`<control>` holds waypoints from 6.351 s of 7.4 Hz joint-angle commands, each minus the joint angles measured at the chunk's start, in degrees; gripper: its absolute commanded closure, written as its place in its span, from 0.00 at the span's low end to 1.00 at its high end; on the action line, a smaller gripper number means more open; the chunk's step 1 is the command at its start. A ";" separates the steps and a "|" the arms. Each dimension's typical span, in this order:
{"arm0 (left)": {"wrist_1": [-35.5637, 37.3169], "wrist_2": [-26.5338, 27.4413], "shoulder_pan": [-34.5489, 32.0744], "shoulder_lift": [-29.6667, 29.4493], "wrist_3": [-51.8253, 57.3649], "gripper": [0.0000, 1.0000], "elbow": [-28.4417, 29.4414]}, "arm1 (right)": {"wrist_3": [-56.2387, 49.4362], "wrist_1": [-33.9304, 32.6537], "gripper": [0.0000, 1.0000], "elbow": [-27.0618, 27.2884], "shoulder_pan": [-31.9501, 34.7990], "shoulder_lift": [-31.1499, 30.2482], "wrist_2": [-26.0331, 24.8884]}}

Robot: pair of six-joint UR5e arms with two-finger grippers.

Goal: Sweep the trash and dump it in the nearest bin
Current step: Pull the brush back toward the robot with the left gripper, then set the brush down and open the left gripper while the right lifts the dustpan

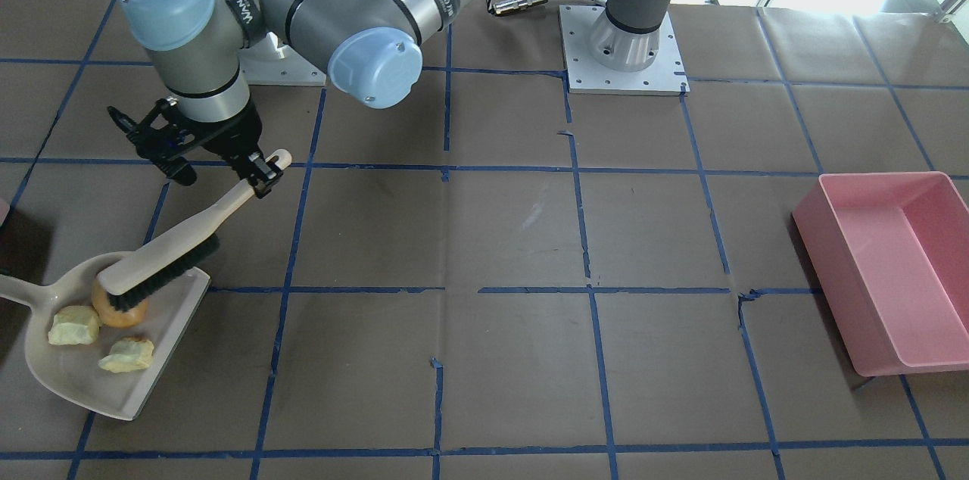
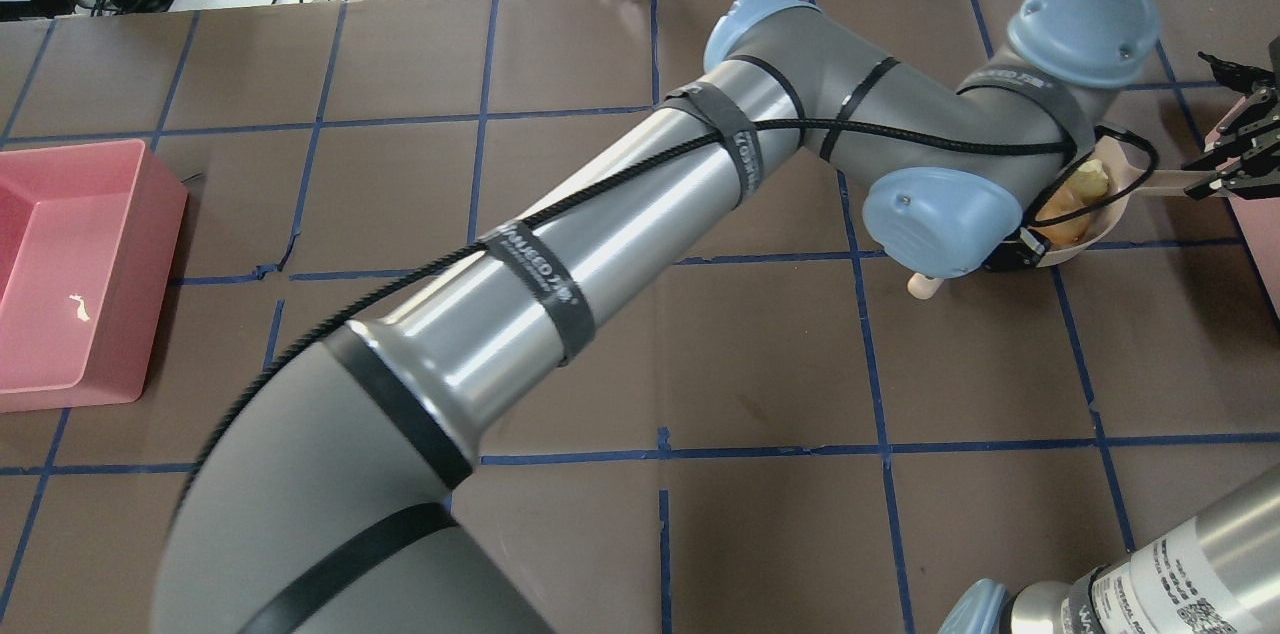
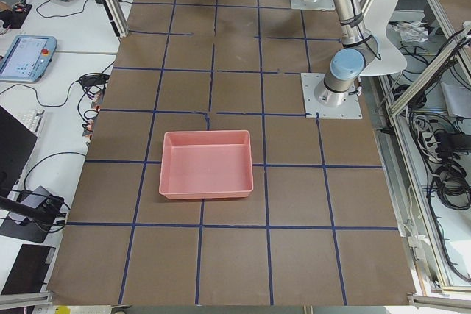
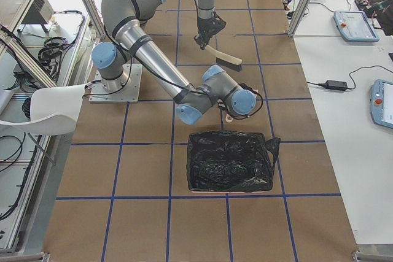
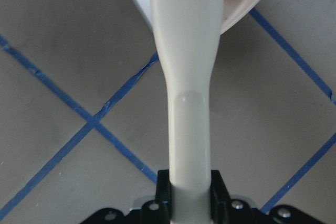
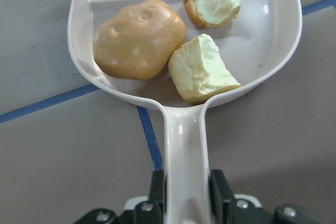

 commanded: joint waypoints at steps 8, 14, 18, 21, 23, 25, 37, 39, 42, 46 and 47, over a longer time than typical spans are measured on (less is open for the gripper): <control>-3.19 2.68 9.15 18.07 -23.54 1.00 -34.79 | -0.12 4.13 0.98 -0.33 -1.20 -0.64 6.36; -0.29 2.16 9.24 21.15 -23.56 1.00 -39.72 | -0.47 4.83 0.99 -0.33 -1.20 -0.81 9.70; 11.09 2.07 9.15 21.06 -27.15 1.00 -44.98 | -0.56 7.47 0.99 -0.42 -1.20 -2.13 11.29; 12.19 2.07 9.15 20.19 -27.52 1.00 -45.43 | -0.56 9.49 0.99 -0.42 -1.20 -3.71 12.16; 12.19 1.89 9.06 19.83 -27.52 1.00 -45.43 | -0.56 9.93 0.99 -0.42 -1.20 -3.89 12.43; 12.45 1.89 9.06 19.74 -28.13 0.96 -45.96 | -1.87 11.34 0.99 -0.50 -2.34 -3.89 13.65; 0.03 2.51 12.21 21.23 -21.83 0.20 -31.76 | -15.76 23.64 1.00 -1.29 -11.83 -5.11 18.14; -6.87 2.42 16.16 21.24 -15.68 0.01 -24.46 | -16.28 26.27 1.00 -1.38 -17.17 -7.31 18.14; -8.46 1.98 21.08 24.64 -9.37 0.00 -21.71 | -20.14 35.74 1.00 -1.73 -25.17 -13.45 18.14; -11.69 2.50 36.64 29.21 6.75 0.00 -20.64 | -30.61 45.17 1.00 -1.73 -39.40 -14.79 17.27; -12.85 2.60 36.66 30.28 6.76 0.00 -20.65 | -31.57 45.70 1.00 -1.65 -41.70 -14.61 17.00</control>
